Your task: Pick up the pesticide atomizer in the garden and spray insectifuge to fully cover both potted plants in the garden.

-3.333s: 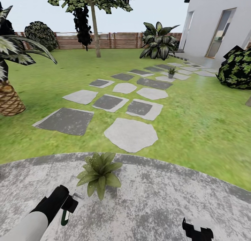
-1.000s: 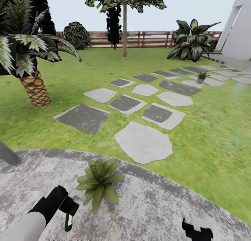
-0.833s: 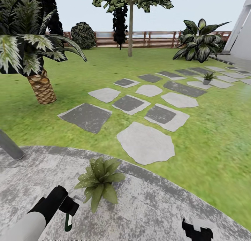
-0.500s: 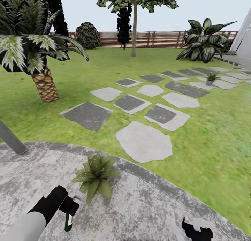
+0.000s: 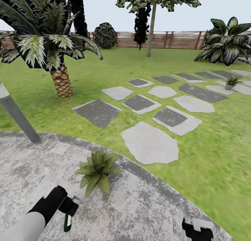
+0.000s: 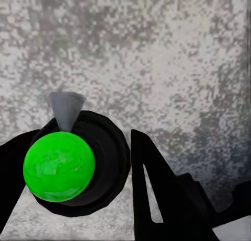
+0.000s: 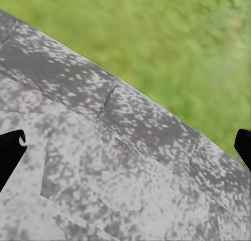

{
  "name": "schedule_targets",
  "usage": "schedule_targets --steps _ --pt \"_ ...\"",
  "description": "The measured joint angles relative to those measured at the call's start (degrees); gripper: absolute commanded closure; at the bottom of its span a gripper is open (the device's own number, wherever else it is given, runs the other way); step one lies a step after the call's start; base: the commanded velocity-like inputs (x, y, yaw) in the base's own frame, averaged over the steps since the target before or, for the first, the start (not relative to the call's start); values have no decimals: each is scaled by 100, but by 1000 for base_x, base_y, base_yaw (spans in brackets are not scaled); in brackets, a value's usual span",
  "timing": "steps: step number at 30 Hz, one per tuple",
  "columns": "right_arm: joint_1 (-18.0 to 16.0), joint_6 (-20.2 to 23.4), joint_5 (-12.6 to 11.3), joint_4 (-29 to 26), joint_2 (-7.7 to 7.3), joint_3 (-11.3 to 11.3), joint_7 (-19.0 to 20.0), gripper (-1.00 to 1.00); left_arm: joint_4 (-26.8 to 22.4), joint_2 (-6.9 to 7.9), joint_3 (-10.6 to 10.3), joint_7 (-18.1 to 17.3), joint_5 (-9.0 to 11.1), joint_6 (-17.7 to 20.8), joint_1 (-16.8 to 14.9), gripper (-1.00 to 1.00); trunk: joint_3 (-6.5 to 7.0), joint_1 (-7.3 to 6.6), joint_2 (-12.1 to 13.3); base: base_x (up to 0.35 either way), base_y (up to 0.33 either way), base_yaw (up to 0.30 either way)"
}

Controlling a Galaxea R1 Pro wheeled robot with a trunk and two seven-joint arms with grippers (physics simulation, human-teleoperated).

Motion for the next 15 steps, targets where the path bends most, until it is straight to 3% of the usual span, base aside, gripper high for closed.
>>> schedule_targets --steps 3,6,9,15 --pt "0 0 0 0 0 0 0 -100 25 -3 -4 8 -4 0 0 100 0 0 0 0 -273 278" --pt "0 0 0 -1 0 -3 1 -100 54 -5 -8 270 -11 -2 0 100 0 -1 0 51 -165 220" --pt "1 0 0 -7 -2 -9 2 -100 63 -9 -8 497 4 7 -1 100 0 0 0 19 -33 54" --pt "1 0 21 -8 -33 -2 20 -100 56 -83 -18 535 21 11 -2 100 0 0 0 1 -3 4"
